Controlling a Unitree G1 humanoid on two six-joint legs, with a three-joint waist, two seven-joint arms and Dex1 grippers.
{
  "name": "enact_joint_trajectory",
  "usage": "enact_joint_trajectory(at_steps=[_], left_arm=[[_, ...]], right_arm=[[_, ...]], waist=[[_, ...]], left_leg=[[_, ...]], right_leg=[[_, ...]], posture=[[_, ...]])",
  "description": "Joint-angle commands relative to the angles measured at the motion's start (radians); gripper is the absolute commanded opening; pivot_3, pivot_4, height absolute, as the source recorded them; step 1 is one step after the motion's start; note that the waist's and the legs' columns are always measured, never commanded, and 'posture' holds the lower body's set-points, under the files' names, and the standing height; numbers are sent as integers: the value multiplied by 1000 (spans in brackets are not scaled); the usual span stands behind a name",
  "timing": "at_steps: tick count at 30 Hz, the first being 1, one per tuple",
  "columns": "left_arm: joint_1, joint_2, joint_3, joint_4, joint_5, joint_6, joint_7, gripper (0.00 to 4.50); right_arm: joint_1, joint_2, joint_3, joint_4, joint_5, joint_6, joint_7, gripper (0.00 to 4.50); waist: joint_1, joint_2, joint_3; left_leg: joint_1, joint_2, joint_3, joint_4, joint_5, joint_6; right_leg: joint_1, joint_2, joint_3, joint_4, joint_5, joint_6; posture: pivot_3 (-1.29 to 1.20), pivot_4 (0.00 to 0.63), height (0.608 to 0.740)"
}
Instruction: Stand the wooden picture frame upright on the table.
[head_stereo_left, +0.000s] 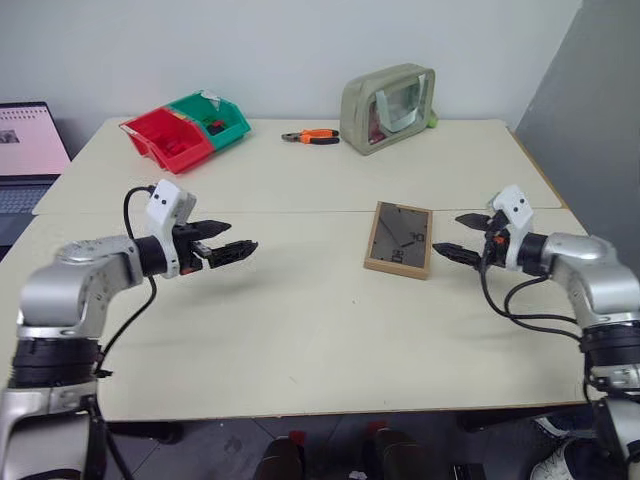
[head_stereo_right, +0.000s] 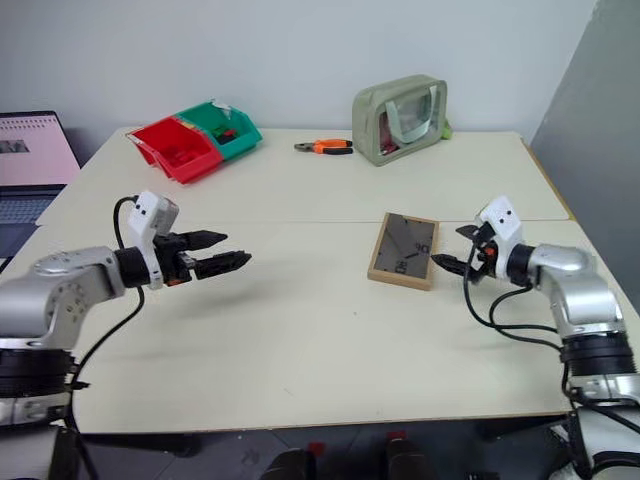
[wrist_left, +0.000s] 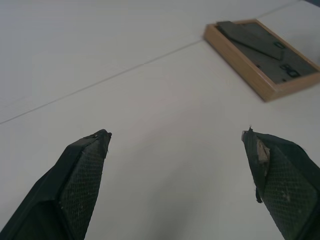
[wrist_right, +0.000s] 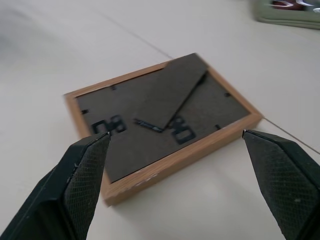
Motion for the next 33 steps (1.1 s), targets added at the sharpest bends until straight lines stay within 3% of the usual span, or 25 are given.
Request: enact_joint_trajectory(at_steps=[1,12,15,21,26,27,28,33], left_arm=[[-60,40,-45,24,26,-42,-85,4500],[-59,-6,-26,22,53,-79,-34,4500],[-40,-13,-17,-1,41,-73,-26,4045],[-35,-11,-12,-2,29,-77,-36,2763],[-41,-20,-29,6,32,-90,-46,1749],[-42,-31,-33,-1,28,-87,-43,1733],[-44,-39,-36,-6,24,-84,-41,1323],[-30,-74,-34,-38,22,-83,-21,414]], right_arm=[[-65,-22,5,31,2,-23,74,4480],[-68,-6,-13,93,-20,-47,21,4480],[-78,-7,-16,122,-21,-41,17,3985],[-121,-13,1,213,-62,-85,24,2534],[-221,28,56,414,-188,-174,-98,1394],[-256,58,78,494,-228,-210,-150,1370],[-286,85,95,562,-260,-242,-191,948],[-409,194,118,839,-347,-368,-348,10]], waist=[[0,0,0],[1,0,0],[1,0,0],[1,0,0],[0,0,0],[0,0,0],[0,0,0],[-7,0,0]], left_leg=[[0,0,0,0,0,0],[-1,1,0,0,0,0],[-1,1,0,1,0,0],[-1,1,0,1,0,0],[-1,1,1,1,0,0],[-1,1,1,1,0,0],[-1,1,1,1,0,0],[-1,1,2,1,0,0]], right_leg=[[0,0,0,0,0,0],[-1,0,1,1,0,0],[-1,0,1,1,0,0],[-2,0,1,1,0,0],[-2,0,1,2,0,0],[-2,0,1,2,0,0],[-2,0,1,2,0,0],[-3,0,3,3,0,-1]], posture=[[0,150,740],[0,150,740],[0,150,740],[0,150,740],[0,150,740],[0,150,740],[0,150,740],[0,150,740]])
